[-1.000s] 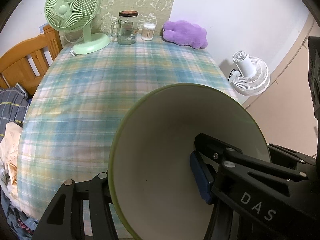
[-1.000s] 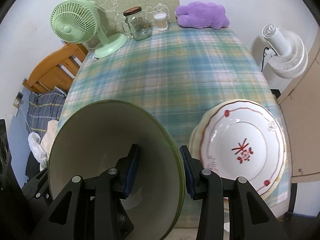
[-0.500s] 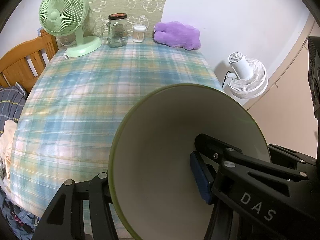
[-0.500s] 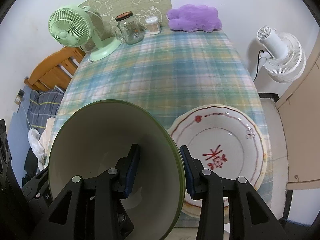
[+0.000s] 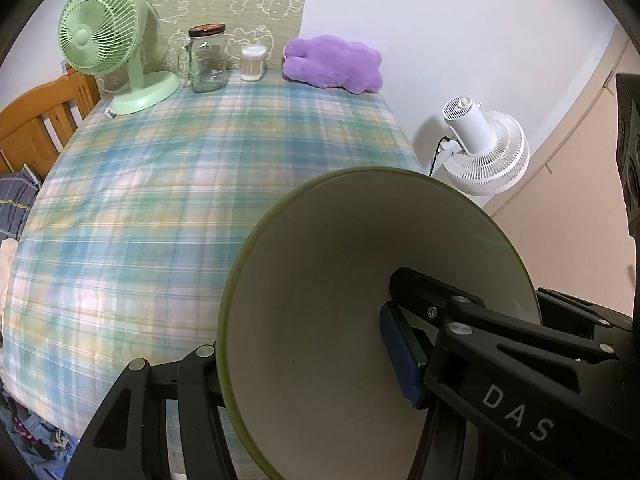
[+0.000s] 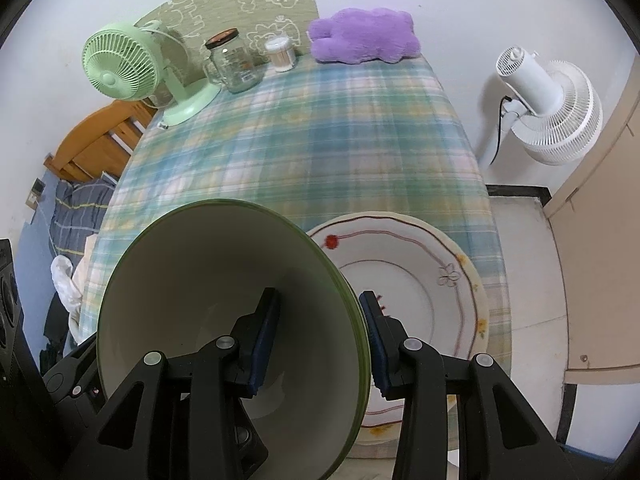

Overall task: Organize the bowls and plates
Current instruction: 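Lift the bowl stack with both grippers and carry it over the plates, then lower the bowl stack onto the plate stack and open both grippers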

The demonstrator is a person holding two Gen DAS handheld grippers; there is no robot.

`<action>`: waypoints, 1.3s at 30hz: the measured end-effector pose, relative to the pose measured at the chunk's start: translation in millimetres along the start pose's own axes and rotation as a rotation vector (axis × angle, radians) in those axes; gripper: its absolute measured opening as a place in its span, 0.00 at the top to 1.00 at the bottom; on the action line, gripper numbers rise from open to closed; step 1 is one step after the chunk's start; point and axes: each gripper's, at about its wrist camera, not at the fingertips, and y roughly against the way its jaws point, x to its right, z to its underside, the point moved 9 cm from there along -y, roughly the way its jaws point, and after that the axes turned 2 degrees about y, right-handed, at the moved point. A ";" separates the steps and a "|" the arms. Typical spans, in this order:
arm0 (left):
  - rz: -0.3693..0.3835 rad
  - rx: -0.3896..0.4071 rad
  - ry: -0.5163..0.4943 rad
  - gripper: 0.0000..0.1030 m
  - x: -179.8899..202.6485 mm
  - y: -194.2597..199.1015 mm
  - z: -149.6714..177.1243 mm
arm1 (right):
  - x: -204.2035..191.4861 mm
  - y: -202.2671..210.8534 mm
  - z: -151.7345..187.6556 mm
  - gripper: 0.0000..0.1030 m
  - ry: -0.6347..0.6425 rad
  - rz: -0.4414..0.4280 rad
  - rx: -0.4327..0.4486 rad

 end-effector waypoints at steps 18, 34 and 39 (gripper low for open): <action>0.009 -0.077 0.041 0.42 27.3 -39.8 10.8 | 45.8 -24.3 4.9 0.57 -0.002 0.016 -0.079; 0.004 -0.108 0.033 0.44 43.2 -68.1 6.0 | 73.1 -43.3 -3.1 0.57 -0.022 0.050 -0.110; -0.006 -0.099 0.018 0.44 46.4 -68.6 6.5 | 78.3 -42.2 -2.5 0.54 -0.032 0.051 -0.094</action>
